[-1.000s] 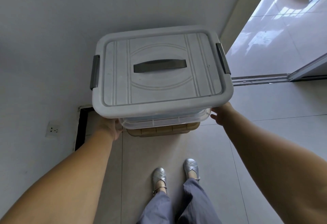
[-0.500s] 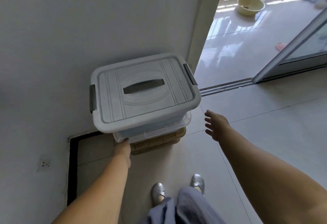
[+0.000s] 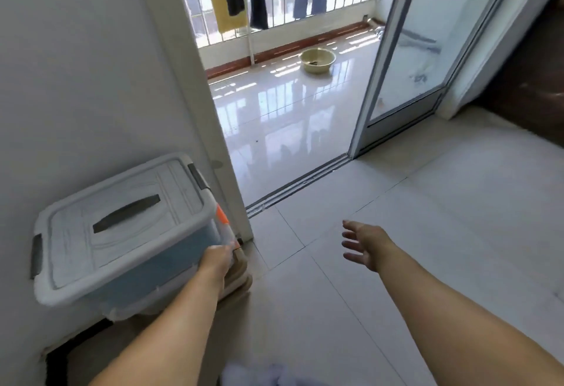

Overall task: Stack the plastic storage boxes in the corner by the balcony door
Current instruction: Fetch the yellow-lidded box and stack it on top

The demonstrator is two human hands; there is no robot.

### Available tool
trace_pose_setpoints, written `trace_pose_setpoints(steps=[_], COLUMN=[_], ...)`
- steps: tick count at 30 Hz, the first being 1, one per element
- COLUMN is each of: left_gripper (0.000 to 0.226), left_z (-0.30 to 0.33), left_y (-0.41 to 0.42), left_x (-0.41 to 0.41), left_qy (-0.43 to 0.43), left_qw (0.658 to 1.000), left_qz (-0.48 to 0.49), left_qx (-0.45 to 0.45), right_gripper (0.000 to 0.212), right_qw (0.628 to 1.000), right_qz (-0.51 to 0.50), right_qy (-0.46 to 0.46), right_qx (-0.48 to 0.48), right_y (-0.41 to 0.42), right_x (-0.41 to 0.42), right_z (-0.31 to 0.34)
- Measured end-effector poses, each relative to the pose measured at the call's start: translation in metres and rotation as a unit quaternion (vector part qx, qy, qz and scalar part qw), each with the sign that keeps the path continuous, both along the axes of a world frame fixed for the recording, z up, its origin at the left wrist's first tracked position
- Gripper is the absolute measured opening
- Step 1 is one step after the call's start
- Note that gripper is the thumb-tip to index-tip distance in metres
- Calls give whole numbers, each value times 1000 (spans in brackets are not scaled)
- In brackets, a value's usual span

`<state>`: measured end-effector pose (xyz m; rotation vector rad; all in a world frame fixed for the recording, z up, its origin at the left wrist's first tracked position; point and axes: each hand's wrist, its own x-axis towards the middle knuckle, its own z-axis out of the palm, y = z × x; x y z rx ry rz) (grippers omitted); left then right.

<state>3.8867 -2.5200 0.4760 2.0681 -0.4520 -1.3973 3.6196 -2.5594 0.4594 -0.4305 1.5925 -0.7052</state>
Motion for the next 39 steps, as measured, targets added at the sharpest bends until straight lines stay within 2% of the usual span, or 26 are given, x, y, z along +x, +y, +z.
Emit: trace_pose_setpoints(steps=[3, 6, 12, 16, 19, 20, 24, 26, 28, 31, 32, 34, 37, 39], left_gripper=[44, 43, 16, 12, 7, 8, 35, 41, 37, 6, 16, 22, 4, 8], left_z=[1, 0, 4, 5, -4, 0, -30, -37, -36, -31, -33, -34, -36, -44], left_y=[-16, -26, -40, -42, -44, -44, -49, -54, -55, -52, -51, -44, -19, -3], left_x=[-57, -138, -322, -447, -537, -545, -683, -752, -811, -908, -937, -996, -1063, -1114], left_qy=[-21, -18, -15, -14, -24, -30, -20, -14, -16, -20, -29, -54, -52, -43], left_qw=[999, 995, 956, 908, 865, 863, 823, 806, 790, 749, 742, 710, 680, 666], left_qz=[-35, -94, -287, -415, -497, -500, -564, -590, -613, -662, -669, -703, -732, -745], left_qx=[-11, -20, -54, -61, -65, -64, -62, -49, -21, -14, -13, -7, -5, -14], right_gripper=[29, 22, 13, 7, 14, 16, 15, 15, 16, 18, 18, 22, 27, 27], right_qw=[1000, 995, 964, 925, 891, 890, 841, 822, 808, 785, 776, 757, 729, 714], right_qz=[-20, -87, -256, -375, -450, -453, -539, -568, -586, -615, -626, -650, -679, -695], right_qy=[21, 40, 61, 53, 52, 54, 44, 40, 43, 48, 50, 40, 23, 14], right_qx=[3, 13, 24, 19, 12, 9, 10, 26, 47, 59, 58, 61, 83, 83], right_y=[23, 60, 135, 188, 218, 218, 247, 257, 268, 284, 289, 303, 329, 350], right_x=[-73, -165, -332, -416, -477, -483, -580, -625, -664, -730, -747, -780, -821, -856], right_z=[6, 9, 12, 4, -8, -5, -16, -18, -14, -10, -12, -16, -28, -36])
